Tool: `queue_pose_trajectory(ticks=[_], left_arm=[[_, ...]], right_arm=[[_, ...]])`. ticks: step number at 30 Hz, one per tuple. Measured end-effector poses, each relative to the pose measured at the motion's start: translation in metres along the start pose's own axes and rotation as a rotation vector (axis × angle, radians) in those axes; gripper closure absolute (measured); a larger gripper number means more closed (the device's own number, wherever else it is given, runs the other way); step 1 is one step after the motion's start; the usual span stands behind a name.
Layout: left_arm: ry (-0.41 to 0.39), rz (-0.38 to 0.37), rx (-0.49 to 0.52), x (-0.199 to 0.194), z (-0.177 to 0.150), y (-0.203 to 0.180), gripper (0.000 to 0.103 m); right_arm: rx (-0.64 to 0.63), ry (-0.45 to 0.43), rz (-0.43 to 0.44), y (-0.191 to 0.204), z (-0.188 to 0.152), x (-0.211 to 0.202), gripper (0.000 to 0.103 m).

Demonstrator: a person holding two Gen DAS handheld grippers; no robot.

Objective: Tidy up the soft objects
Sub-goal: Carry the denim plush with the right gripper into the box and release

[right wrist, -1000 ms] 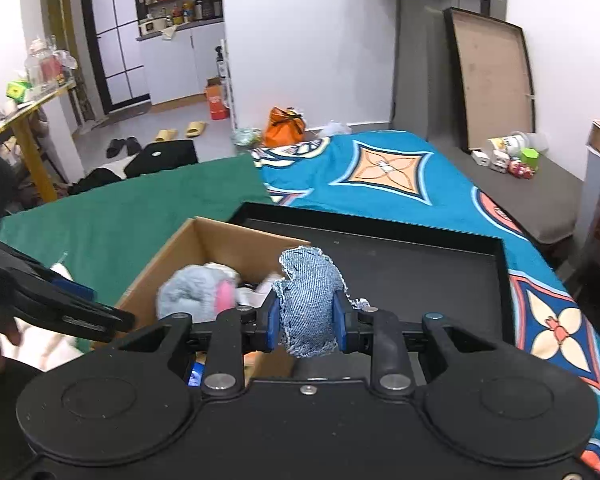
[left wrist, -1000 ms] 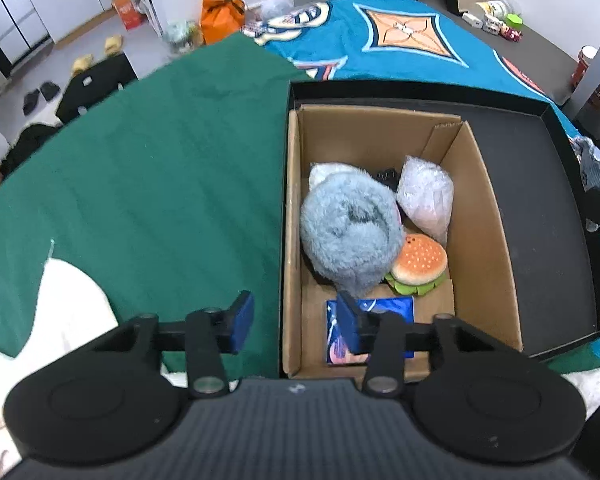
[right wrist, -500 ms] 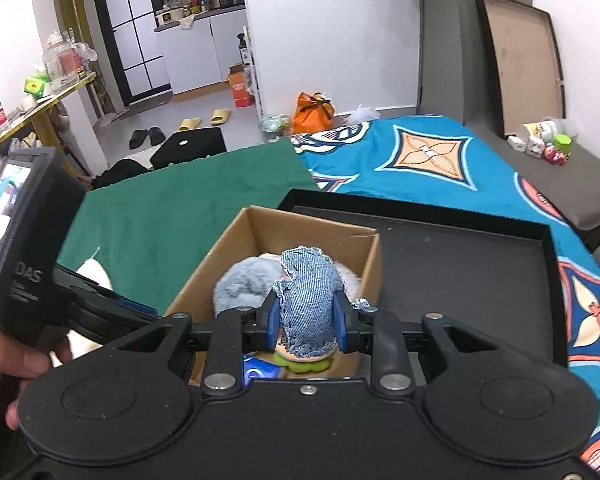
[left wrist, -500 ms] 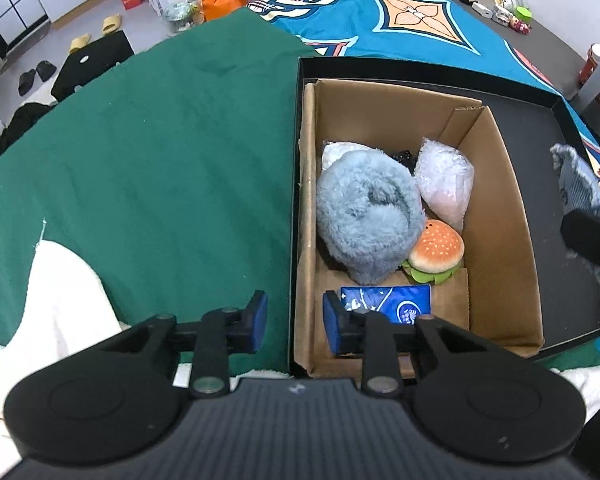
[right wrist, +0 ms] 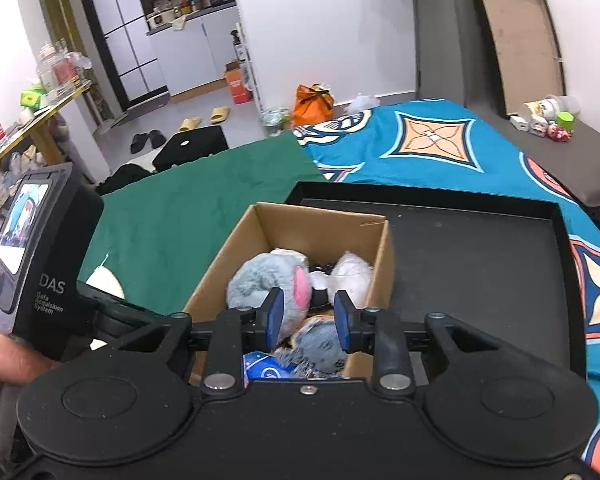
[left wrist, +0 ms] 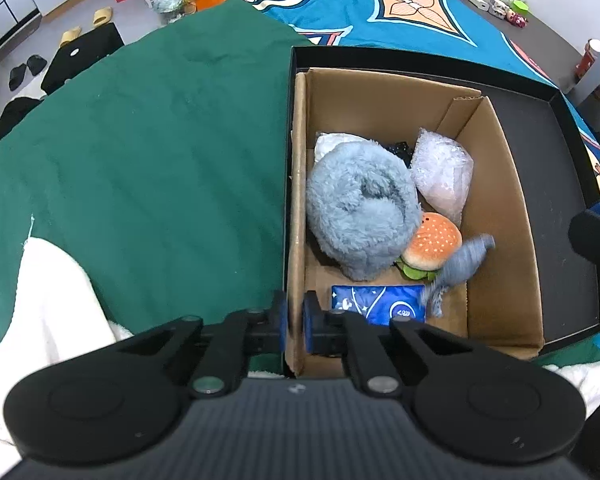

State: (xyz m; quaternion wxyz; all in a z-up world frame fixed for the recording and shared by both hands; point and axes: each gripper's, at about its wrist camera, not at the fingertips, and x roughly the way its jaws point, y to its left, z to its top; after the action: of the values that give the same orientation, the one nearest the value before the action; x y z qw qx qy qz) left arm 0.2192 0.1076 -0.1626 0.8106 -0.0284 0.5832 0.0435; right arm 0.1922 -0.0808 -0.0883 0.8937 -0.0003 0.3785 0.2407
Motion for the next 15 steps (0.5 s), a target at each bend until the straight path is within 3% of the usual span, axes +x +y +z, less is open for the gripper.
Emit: queue_pose_trajectory(ticks=[8,12,15], left_arm=[[-0.016,0.010,0.005,-0.005,-0.001,-0.003,0.096],[-0.042,0.043,0.031,-0.011,-0.004,-0.010,0.095],[-0.073,0.063,0.037,-0.017,-0.005,-0.013,0.093]], right_arm=[[0.029,0.003,-0.019,-0.011,-0.006,-0.006,0.073],[0.040,-0.002,-0.027,-0.017,-0.009,-0.013,0.061],[0.049,-0.008,-0.038,-0.023,-0.011,-0.017,0.058]])
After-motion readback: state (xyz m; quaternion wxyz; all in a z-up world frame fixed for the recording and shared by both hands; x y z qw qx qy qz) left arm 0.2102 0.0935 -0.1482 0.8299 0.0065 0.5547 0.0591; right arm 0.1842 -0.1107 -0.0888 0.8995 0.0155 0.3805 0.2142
